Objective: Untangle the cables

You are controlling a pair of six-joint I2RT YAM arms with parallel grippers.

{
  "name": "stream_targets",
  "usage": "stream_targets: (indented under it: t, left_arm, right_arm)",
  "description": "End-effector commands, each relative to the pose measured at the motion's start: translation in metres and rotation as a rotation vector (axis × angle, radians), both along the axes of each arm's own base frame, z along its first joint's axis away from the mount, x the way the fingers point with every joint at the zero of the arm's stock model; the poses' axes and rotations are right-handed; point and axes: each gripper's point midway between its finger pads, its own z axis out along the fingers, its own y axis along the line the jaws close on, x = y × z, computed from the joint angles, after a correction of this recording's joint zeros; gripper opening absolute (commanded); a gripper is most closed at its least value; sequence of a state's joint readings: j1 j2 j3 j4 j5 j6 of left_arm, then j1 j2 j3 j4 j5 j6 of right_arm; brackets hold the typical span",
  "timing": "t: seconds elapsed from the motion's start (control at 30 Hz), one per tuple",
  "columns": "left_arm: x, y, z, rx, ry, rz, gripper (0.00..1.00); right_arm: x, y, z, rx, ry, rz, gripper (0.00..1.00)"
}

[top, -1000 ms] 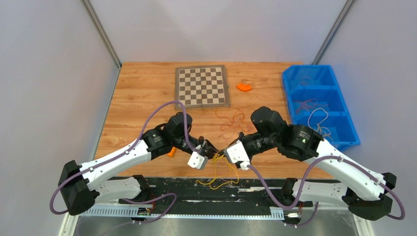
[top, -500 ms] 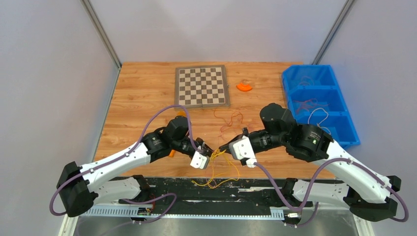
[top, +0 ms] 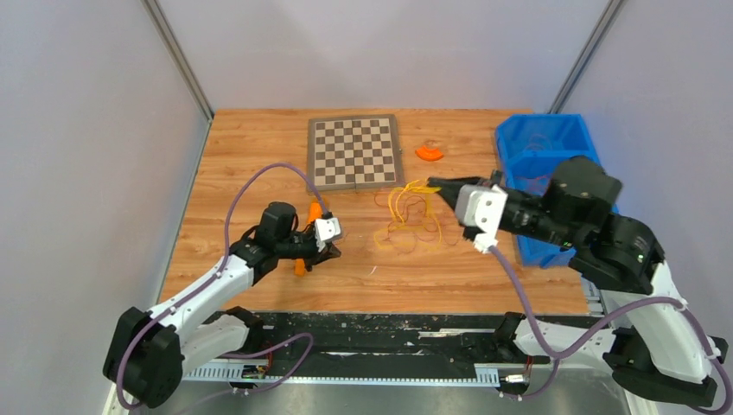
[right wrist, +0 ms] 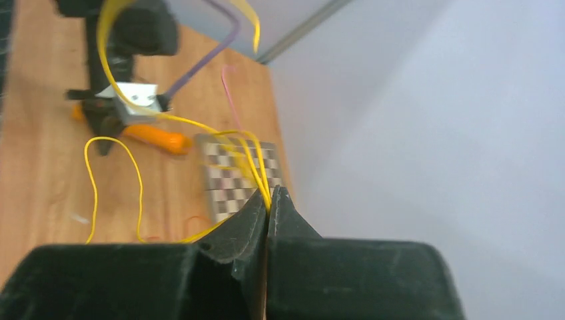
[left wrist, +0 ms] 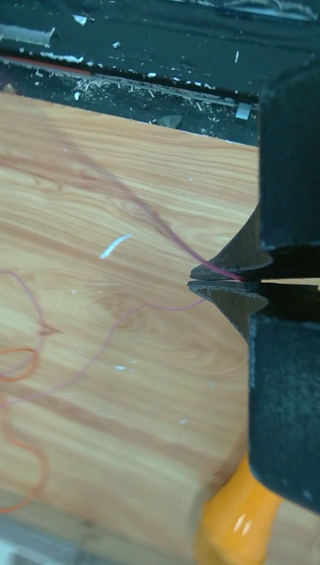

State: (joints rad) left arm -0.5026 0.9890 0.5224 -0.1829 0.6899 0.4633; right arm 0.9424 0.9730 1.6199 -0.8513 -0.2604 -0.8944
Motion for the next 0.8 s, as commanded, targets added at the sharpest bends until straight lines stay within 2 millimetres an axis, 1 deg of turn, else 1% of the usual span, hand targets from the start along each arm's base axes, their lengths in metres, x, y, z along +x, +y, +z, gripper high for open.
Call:
stream_targets:
  t: [0.0, 0.03, 0.13, 0.17, 0.3, 0.4, 0.53, 0.57, 0.6, 0.63, 0.67, 0.7, 0.73, 0.77]
  left_arm:
    - [0.021, 0.01, -0.001, -0.03, 0.139, 0.177, 0.0]
    - [0.024, 0.01, -0.002, -0.027, 0.16, 0.19, 0.0]
    - [0.03, 0.012, -0.008, -0.013, 0.205, 0.212, 0.0]
    - [0.033, 0.012, -0.006, -0.016, 0.208, 0.219, 0.0]
    - [0.042, 0.015, -0.014, 0.013, 0.266, 0.258, 0.0]
    - [0.05, 0.019, -0.024, 0.052, 0.324, 0.301, 0.0]
    - [0.059, 0.022, -0.034, 0.083, 0.394, 0.347, 0.0]
    - [0.06, 0.023, -0.035, 0.089, 0.402, 0.351, 0.0]
    - [0.062, 0.022, -0.035, 0.093, 0.405, 0.35, 0.0]
    - [0.063, 0.022, -0.035, 0.093, 0.4, 0.343, 0.0]
    - [0.064, 0.02, -0.032, 0.087, 0.395, 0.333, 0.0]
    - [0.065, 0.018, -0.029, 0.079, 0.392, 0.327, 0.0]
    - [0.066, 0.015, -0.022, 0.062, 0.387, 0.319, 0.0]
    - [0.067, 0.014, -0.018, 0.054, 0.388, 0.317, 0.0]
  right_arm:
    - [0.027, -0.039, 0.071, 0.157, -0.12, -0.233, 0.0]
    - [0.032, -0.046, 0.081, 0.175, -0.143, -0.276, 0.0]
    - [0.037, -0.068, 0.107, 0.221, -0.202, -0.363, 0.0]
    - [0.038, -0.074, 0.113, 0.237, -0.211, -0.393, 0.0]
    - [0.043, -0.094, 0.125, 0.254, -0.254, -0.484, 0.0]
    - [0.041, -0.106, 0.149, 0.322, -0.273, -0.517, 0.0]
    - [0.034, -0.128, 0.19, 0.409, -0.342, -0.575, 0.0]
    - [0.032, -0.133, 0.197, 0.425, -0.353, -0.582, 0.0]
    - [0.032, -0.136, 0.199, 0.429, -0.359, -0.591, 0.0]
    - [0.032, -0.136, 0.196, 0.419, -0.359, -0.594, 0.0]
    - [0.036, -0.133, 0.184, 0.387, -0.351, -0.598, 0.0]
    - [0.039, -0.13, 0.171, 0.353, -0.341, -0.601, 0.0]
    - [0.049, -0.12, 0.145, 0.294, -0.309, -0.603, 0.0]
    - [0.054, -0.117, 0.129, 0.275, -0.273, -0.604, 0.0]
